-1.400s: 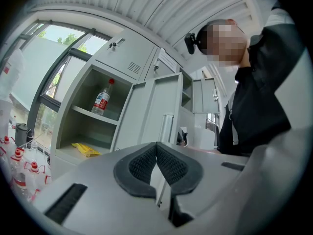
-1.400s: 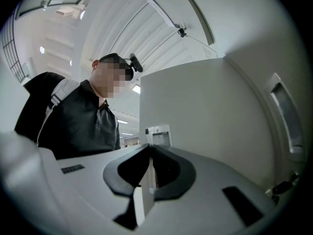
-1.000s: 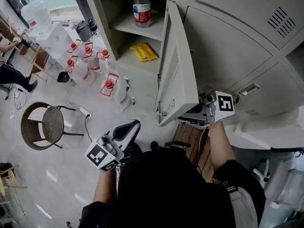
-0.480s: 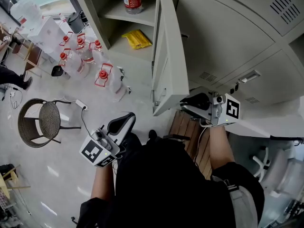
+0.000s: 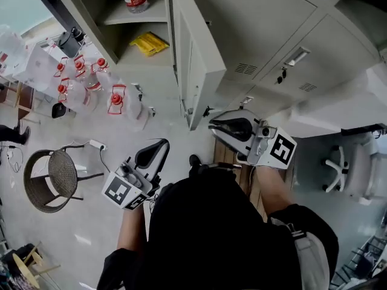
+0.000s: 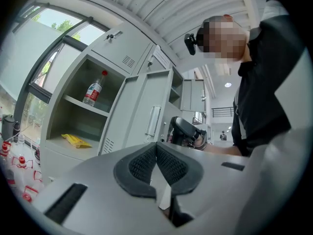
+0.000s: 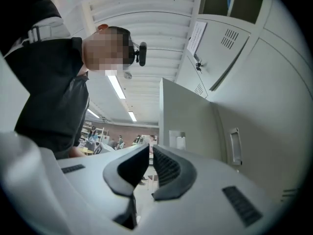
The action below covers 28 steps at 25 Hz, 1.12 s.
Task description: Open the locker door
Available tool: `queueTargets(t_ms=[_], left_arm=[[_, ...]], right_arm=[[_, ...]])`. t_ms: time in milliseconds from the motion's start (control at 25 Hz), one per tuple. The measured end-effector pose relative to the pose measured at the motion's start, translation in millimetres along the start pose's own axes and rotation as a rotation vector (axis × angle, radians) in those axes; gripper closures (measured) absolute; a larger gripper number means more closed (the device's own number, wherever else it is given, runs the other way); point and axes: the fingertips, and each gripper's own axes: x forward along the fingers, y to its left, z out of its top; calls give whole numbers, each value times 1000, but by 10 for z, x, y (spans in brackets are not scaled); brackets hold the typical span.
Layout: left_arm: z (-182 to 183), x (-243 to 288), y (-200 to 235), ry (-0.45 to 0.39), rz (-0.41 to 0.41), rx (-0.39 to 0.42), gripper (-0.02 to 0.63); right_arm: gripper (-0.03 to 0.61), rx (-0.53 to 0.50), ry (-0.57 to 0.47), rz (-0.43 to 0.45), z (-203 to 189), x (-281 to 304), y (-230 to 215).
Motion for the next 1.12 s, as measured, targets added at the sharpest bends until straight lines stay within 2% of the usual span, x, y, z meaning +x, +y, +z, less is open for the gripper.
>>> queueTargets(t_ms=[160,280,400,640,760,880,1120], left_arm=[[79,-246,-108,-10,-53,25,598],[128,-531,-173,-33,-83,22,598],[118,-873,-202,-58,-99,-11,598],[-80,-1287,-358,-47,-133,-46,598],[-218,-1447,-449,-38,-142,-67,598],[-311,-1604,-509,-23,-134,-67,598],[-334,-1816,-537,-16,-98,-37,598]], right_arm=[[545,10,-27,-132,-8,127,242],[545,14,-20,-186,-87,286,509],[545,22,-27,-191,-161,522,878],[546,70,-7,-183,-380,829,1488],[555,91,76,-254,-623,848,1629],[558,56,186,-310,-837,867,1737],[561,73,211,-242,-921,982,1890]])
